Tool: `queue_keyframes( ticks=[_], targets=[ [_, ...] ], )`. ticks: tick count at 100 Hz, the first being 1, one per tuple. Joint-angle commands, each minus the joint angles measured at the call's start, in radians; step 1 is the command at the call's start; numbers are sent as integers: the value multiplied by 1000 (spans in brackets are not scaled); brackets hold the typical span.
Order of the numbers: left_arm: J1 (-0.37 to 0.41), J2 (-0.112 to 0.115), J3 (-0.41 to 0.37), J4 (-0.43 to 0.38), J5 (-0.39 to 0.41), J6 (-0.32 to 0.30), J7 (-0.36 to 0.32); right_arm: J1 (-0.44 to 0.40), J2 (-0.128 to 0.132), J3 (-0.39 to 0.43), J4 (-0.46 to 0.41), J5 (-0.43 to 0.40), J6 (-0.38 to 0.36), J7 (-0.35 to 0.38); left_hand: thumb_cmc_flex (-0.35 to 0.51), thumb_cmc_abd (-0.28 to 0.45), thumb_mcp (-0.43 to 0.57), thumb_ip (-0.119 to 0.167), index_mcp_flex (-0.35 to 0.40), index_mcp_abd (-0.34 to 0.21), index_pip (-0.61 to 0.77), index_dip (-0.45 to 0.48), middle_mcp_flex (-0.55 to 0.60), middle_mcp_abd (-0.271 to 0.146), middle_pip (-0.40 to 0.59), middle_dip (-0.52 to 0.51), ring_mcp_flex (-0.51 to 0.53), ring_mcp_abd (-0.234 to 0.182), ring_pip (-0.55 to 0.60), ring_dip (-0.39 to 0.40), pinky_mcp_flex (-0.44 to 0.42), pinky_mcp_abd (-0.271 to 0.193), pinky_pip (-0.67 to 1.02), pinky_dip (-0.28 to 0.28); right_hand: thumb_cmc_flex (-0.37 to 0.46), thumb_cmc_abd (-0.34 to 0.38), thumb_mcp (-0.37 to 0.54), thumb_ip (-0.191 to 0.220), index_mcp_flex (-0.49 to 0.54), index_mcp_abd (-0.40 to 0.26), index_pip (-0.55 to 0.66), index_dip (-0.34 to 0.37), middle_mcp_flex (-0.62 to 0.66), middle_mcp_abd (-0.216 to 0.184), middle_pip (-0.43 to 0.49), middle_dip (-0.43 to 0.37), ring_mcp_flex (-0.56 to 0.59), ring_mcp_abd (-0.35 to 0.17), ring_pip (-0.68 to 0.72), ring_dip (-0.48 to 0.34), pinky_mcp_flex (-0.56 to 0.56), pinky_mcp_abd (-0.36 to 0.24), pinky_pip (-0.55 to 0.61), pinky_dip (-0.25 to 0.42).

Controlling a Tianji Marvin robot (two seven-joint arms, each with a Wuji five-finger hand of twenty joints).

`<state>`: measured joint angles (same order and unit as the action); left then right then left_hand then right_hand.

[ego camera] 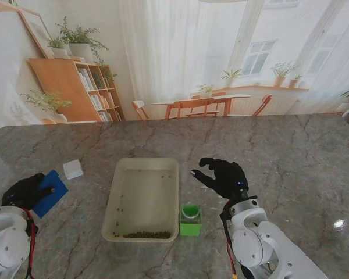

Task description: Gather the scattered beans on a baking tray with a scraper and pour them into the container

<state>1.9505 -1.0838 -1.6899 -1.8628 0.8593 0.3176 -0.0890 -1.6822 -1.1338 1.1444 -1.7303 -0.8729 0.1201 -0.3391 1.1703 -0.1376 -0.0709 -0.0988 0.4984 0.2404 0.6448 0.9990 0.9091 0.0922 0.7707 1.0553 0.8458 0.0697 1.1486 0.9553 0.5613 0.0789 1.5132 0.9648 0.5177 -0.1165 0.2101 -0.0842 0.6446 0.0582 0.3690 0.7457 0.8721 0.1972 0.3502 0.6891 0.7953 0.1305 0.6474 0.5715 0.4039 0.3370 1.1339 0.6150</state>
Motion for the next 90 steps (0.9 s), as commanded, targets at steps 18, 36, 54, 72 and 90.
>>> queue_keyframes(
  ticks=[18, 36, 54, 72, 90],
  targets=[
    [54, -31, 37, 40, -109, 69, 80, 7, 2, -13, 1, 0, 0, 20, 121, 73, 168, 18, 42, 25, -22, -8, 106, 23, 57, 20, 79, -22, 108, 27, 19, 21, 80, 37, 8, 17, -24, 31, 18, -15, 10, -13, 0, 2, 9, 12, 0, -5, -3, 0, -11, 18, -4, -6],
    [48, -40, 70, 80, -169, 114, 108, 11, 3, -20, 2, 1, 0, 25, 121, 67, 172, 16, 57, 38, -28, -13, 125, 24, 55, 18, 99, -22, 112, 18, 43, 28, 90, 30, 8, 18, -24, 31, 17, -16, 10, -13, -1, 3, 9, 12, 1, -5, -3, 0, -12, 18, -5, -6],
    [23, -47, 104, 122, -222, 156, 127, 13, 3, -23, 3, 1, -1, 28, 121, 64, 156, 13, 72, 49, -33, -24, 137, 32, 44, 11, 112, -9, 109, 8, 57, 40, 96, 22, 9, 18, -24, 31, 17, -17, 10, -13, 0, 3, 9, 12, 0, -4, -3, -1, -11, 20, -4, -6],
    [3, -33, 129, 155, -166, 190, 90, 14, 4, -25, 2, 2, 0, 32, 121, 63, 70, 32, 56, 23, -59, -49, 85, 57, -30, -52, 60, 43, 33, -16, 8, 56, 52, 0, 9, 18, -24, 31, 18, -15, 10, -13, -1, 4, 9, 12, 0, -4, -3, 0, -11, 20, -4, -6],
    [-18, -20, 144, 183, -112, 219, 48, 15, 4, -26, 1, 2, 1, 35, 94, 26, 28, 34, 19, 26, -112, -71, 5, 85, -123, -142, -16, 86, -101, -38, -60, 86, -56, -20, 9, 18, -25, 31, 17, -16, 10, -13, 0, 3, 9, 12, 1, -4, -2, 0, -11, 19, -4, -6]
  ],
)
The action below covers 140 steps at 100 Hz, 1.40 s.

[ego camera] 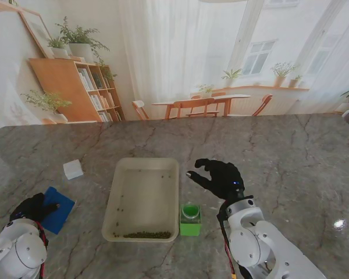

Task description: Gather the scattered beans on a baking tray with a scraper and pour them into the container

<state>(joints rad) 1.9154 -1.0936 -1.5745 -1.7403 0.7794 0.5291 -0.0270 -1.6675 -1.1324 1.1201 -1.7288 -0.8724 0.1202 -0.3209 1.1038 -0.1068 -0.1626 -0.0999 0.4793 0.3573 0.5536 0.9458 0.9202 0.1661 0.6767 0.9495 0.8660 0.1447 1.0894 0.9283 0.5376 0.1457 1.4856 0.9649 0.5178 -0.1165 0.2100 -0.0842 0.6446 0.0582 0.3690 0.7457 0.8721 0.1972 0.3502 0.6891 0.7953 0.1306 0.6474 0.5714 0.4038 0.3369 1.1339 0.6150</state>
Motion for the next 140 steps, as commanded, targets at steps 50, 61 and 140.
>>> queue_keyframes(
  ticks=[50, 61, 140],
  targets=[
    [-42, 10, 58, 131, 13, 0, -79, 2, 4, -3, 0, 3, -1, 24, 27, 36, 126, 54, -109, -28, -435, -355, -380, 87, -529, -508, -420, 137, -790, -436, -438, 216, -650, -248, 10, 19, -25, 31, 19, -15, 11, -12, 1, 3, 9, 12, 1, -4, -2, 0, -11, 20, -4, -6],
    [-34, 18, 47, 116, 54, -45, -109, 4, 4, -5, 2, 5, -3, 25, -30, 38, 125, 55, -196, -14, -483, -441, -528, 83, -608, -603, -566, 145, -932, -569, -554, 248, -871, -372, 10, 19, -25, 31, 19, -17, 11, -12, 0, 3, 9, 12, 1, -4, -2, 0, -11, 20, -4, -6],
    [13, 6, -48, -60, 144, -317, -14, -5, 2, 7, -2, 2, 4, 14, -129, 116, 123, 60, -341, 31, -553, -677, -823, 84, -672, -731, -849, 62, -1082, -727, -624, 113, -1401, -567, 13, 23, -29, 31, 20, -16, 11, -13, 0, 4, 8, 12, 0, -4, -3, 0, -12, 20, -5, -6]
  ],
)
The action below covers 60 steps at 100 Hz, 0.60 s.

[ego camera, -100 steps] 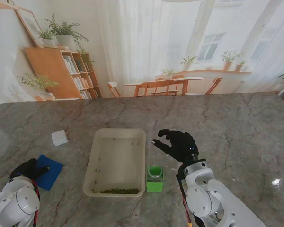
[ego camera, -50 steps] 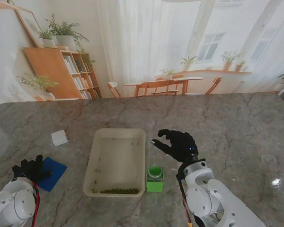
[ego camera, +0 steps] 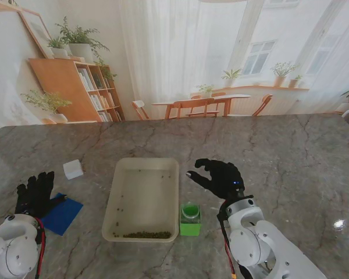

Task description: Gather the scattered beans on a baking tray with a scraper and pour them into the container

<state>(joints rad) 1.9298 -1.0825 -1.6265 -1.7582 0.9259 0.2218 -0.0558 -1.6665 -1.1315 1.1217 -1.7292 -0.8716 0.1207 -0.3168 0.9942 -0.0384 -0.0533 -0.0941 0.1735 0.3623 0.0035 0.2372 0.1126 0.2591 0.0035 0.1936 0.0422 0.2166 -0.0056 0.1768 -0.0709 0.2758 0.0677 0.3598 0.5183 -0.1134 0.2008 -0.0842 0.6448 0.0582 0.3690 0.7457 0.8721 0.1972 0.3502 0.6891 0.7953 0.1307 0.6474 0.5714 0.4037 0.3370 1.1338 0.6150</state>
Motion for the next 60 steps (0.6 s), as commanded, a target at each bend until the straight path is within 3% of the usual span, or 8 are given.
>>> queue_keyframes(
  ticks=[1, 11, 32, 43, 60],
  targets=[
    [-1, -5, 4, -46, -5, -10, 16, -6, 1, 5, -2, 1, 3, 10, -20, 48, 13, 54, -35, 26, -3, 34, -13, -10, 3, 26, -23, -10, 14, 26, -15, -16, 18, 40, 13, 19, -19, 31, 20, -14, 11, -13, 0, 3, 9, 12, 0, -4, -3, 0, -12, 20, -5, -6],
    [-1, -11, 15, -92, -30, -4, 29, -9, 1, 10, -3, 0, 5, 8, -27, 52, 12, 52, -39, 33, 40, 147, 37, 7, 25, 49, -2, 5, 69, 65, -16, -5, 89, 137, 13, 19, -20, 31, 19, -17, 11, -13, 0, 4, 9, 12, 0, -4, -3, 0, -12, 19, -4, -6],
    [-3, -13, 78, -186, -41, 49, 11, -15, 0, 17, -4, 0, 5, 2, -73, 60, 11, 54, 93, 96, 101, 265, 221, 88, 90, 167, 144, 102, 167, 176, 52, 65, 387, 265, 13, 20, -21, 31, 18, -18, 10, -13, 1, 4, 9, 12, 0, -4, -3, 0, -12, 19, -4, -6],
    [-23, -7, 137, -210, -33, 128, -36, -16, 0, 18, -4, 1, 2, -1, -117, 54, 12, 57, 119, 138, 104, 298, 265, 130, 101, 222, 188, 147, 193, 221, 70, 95, 510, 274, 13, 20, -21, 31, 21, -16, 11, -13, 0, 4, 8, 12, 0, -3, -3, 0, -12, 19, -4, -6],
    [-91, 6, 246, -194, -9, 261, -112, -18, -1, 21, -3, 4, -2, -6, -171, 48, 9, 61, 99, 205, 85, 296, 257, 182, 93, 236, 178, 200, 194, 236, 66, 123, 537, 260, 13, 20, -23, 31, 19, -17, 11, -13, 1, 4, 9, 12, 1, -4, -2, 0, -12, 18, -4, -6]
  ],
)
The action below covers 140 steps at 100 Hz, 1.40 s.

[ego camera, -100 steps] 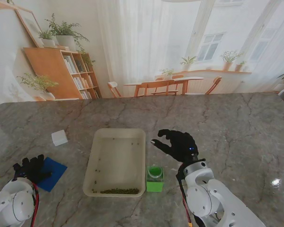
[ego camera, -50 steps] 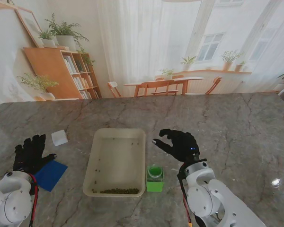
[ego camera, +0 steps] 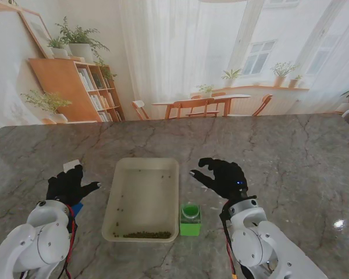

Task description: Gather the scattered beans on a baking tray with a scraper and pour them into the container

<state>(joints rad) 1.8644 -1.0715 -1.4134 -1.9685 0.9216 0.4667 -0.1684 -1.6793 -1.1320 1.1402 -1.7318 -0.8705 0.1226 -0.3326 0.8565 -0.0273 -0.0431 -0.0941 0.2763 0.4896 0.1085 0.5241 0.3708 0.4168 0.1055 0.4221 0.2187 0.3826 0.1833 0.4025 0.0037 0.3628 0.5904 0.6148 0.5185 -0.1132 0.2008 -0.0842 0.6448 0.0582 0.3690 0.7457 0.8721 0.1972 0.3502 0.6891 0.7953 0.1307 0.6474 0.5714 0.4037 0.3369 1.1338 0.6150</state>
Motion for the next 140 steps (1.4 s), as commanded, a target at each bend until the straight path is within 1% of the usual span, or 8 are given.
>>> queue_keyframes(
  ticks=[1, 12, 33, 51, 88, 103, 113, 140],
  targets=[
    [-31, -4, 39, 20, -5, 23, -1, -5, -1, 3, -1, 3, -4, 10, -35, 36, -1, 62, -5, 80, -21, 9, -2, 27, -10, 8, 0, 37, 5, 10, -9, 37, 14, 4, 13, 20, -22, 31, 19, -17, 10, -13, 1, 4, 9, 12, 1, -3, -2, 0, -12, 18, -4, -6],
    [-85, -1, 100, 59, -30, 87, -16, -8, -1, 6, 0, 6, -6, 7, -46, 27, 4, 65, -24, 106, -35, -1, -28, 50, -24, 1, -26, 55, -5, 9, -26, 34, -2, -10, 14, 20, -23, 31, 19, -17, 11, -13, 1, 3, 8, 12, 1, -4, -2, 0, -11, 19, -4, -6],
    [-168, 0, 168, 143, -61, 142, -10, -10, -2, 12, 0, 13, -8, 7, -42, 24, 7, 66, -39, 112, -42, -10, -49, 53, -28, -7, -42, 55, -6, 11, -34, 14, -17, -21, 15, 20, -23, 32, 21, -17, 12, -13, 1, 4, 8, 12, 1, -4, -1, 1, -13, 18, -4, -6],
    [-237, -14, 220, 219, -184, 196, 35, -11, -3, 15, 1, 17, -10, 7, -44, 20, 6, 66, -22, 105, -34, -11, -34, 51, -21, -7, -32, 56, 1, 16, -30, 0, -15, -21, 14, 20, -24, 32, 22, -15, 12, -13, 1, 4, 9, 12, 0, -3, -1, 1, -13, 20, -4, -6],
    [-347, -34, 300, 361, -288, 207, 81, -10, -3, 17, 3, 22, -10, 8, -24, 20, 7, 66, 0, 87, -16, -1, -14, 36, -7, 9, -16, 48, 25, 40, -24, -18, 25, 2, 15, 20, -25, 32, 21, -18, 12, -13, 2, 4, 9, 12, 0, -4, -1, 1, -13, 20, -4, -5],
    [-390, -35, 343, 411, -285, 200, 79, -10, -3, 17, 1, 23, -10, 12, -8, 16, 8, 65, 7, 83, -7, 13, -6, 31, 5, 36, -12, 51, 45, 67, -28, -22, 68, 26, 15, 20, -25, 32, 23, -16, 13, -13, 1, 5, 9, 12, 1, -4, 0, 1, -13, 19, -4, -5],
    [-420, -34, 372, 441, -278, 207, 74, -11, -3, 18, 1, 24, -10, 10, 20, 17, 8, 65, 11, 81, 0, 34, -6, 32, 26, 92, -10, 58, 90, 127, -31, -32, 124, 59, 15, 21, -25, 32, 22, -16, 12, -13, 2, 3, 9, 12, 1, -4, 0, 1, -13, 20, -4, -5],
    [-511, -26, 480, 522, -244, 263, 43, -13, -4, 21, 0, 27, -10, 9, 95, -8, 9, 69, 33, 89, 23, 98, -6, 44, 91, 291, -23, 80, 265, 371, -39, -51, 291, 161, 16, 21, -26, 32, 23, -16, 12, -13, 2, 3, 9, 12, 1, -2, 0, 2, -13, 20, -3, -5]
  ],
)
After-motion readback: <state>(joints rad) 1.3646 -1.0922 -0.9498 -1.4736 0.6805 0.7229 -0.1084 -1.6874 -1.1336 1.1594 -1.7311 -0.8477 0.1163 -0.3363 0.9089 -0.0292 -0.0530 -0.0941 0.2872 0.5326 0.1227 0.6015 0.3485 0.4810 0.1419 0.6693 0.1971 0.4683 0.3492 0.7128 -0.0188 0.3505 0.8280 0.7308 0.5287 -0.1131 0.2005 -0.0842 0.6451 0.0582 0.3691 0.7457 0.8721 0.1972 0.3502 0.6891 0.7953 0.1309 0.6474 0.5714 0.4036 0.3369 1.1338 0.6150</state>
